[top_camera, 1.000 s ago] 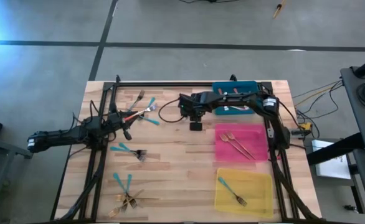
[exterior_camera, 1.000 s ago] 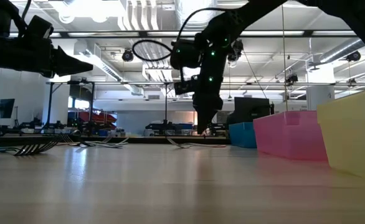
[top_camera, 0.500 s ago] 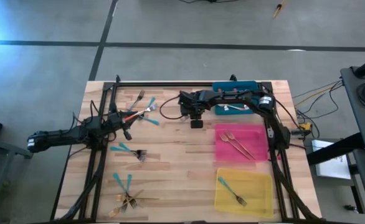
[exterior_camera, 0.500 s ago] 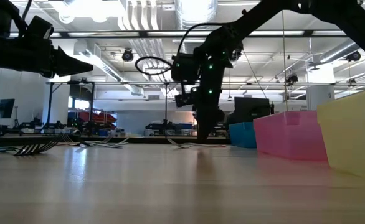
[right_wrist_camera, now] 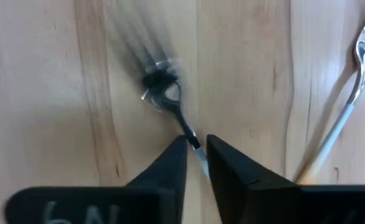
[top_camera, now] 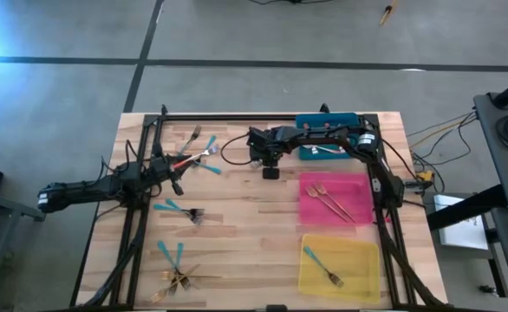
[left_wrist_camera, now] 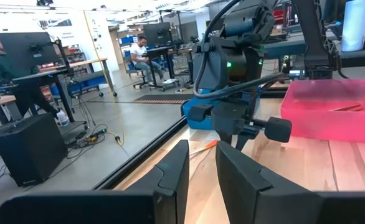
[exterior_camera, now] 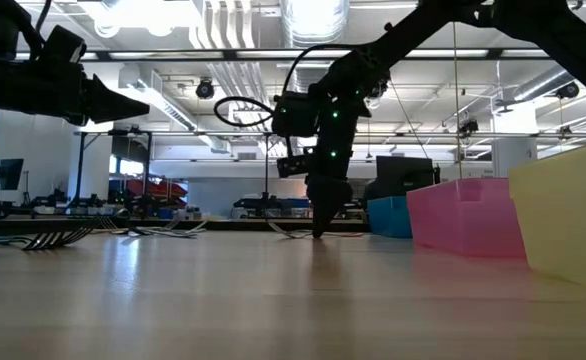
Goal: Sort silverware by color (type)
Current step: Put the orange fork into the blue bin
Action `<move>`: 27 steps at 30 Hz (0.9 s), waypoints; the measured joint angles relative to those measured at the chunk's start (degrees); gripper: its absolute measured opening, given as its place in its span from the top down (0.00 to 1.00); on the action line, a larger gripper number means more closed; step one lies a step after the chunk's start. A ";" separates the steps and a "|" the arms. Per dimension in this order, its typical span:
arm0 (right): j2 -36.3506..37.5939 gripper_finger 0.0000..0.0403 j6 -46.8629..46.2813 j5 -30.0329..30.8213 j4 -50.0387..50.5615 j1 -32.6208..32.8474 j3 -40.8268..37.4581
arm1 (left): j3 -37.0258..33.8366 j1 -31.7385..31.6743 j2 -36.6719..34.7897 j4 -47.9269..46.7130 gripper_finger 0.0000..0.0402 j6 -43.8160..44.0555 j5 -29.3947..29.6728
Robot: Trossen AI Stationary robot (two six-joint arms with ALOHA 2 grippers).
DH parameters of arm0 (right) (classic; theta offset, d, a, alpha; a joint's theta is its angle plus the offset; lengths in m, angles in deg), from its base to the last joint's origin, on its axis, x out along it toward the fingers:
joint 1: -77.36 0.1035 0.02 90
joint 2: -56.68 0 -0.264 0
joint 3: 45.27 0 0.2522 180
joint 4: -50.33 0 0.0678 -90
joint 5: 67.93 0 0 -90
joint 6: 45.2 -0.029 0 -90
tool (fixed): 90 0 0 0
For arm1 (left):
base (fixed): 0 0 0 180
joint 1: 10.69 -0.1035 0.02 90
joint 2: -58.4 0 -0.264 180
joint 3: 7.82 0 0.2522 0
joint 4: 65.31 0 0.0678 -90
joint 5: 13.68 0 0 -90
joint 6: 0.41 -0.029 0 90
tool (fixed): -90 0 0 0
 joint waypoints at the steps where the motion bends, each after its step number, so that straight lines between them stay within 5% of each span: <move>1: 0.18 0.91 -0.48 -0.07 -0.01 0.00 -0.03 | 0.00 -0.02 0.01 0.03 0.84 0.00 0.00; 15: 6.84 0.98 -3.36 0.83 0.12 -0.03 2.16 | 0.00 -0.02 -0.03 0.02 0.84 0.01 0.00; 27: 20.42 0.98 -7.40 4.53 22.18 -7.72 3.48 | 0.00 -0.02 -0.01 0.06 0.84 0.01 0.02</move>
